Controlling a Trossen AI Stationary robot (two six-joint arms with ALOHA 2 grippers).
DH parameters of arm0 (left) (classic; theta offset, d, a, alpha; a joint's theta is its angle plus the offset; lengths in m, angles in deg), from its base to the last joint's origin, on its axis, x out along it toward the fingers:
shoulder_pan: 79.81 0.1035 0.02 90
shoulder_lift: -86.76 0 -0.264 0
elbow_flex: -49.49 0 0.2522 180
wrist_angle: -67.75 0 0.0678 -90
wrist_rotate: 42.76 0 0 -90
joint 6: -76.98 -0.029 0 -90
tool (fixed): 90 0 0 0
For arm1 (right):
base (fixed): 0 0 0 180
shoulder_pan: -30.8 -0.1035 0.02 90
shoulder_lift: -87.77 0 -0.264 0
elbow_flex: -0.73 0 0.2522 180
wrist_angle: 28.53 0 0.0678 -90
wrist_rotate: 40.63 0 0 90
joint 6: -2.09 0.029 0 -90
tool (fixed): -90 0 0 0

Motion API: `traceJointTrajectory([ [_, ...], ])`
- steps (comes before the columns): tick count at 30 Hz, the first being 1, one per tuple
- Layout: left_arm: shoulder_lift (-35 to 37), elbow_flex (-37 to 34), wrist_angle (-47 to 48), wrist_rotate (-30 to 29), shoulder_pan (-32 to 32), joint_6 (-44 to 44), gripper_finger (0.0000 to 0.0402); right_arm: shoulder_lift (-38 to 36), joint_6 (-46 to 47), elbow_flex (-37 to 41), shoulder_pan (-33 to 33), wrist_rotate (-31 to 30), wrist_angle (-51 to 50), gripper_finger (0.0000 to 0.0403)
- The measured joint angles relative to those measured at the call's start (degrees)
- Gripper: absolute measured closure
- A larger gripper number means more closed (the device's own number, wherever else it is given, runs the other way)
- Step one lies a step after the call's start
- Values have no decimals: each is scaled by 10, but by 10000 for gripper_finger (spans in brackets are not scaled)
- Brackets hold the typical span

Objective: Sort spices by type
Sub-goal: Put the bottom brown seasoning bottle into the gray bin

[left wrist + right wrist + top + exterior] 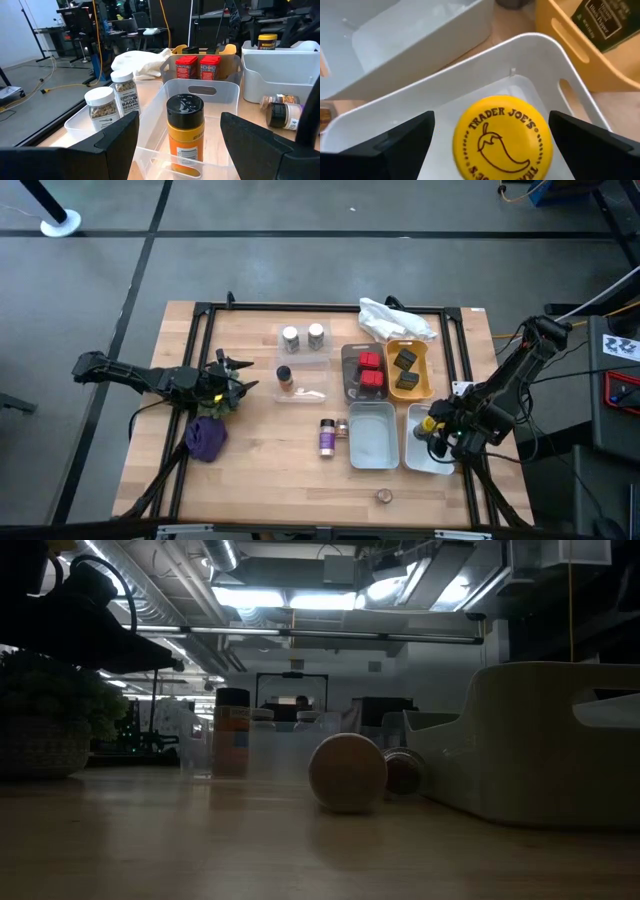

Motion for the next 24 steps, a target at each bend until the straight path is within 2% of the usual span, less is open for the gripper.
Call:
traceJointTrajectory([
  [10,0,0,0,0,0,-1,137,0,-1,-69,0,0,-75,13],
  [16,0,0,0,0,0,0,137,0,-4,-111,0,-19,-75,13],
  [24,0,0,0,0,0,1,137,0,-115,-160,0,-99,-16,13],
])
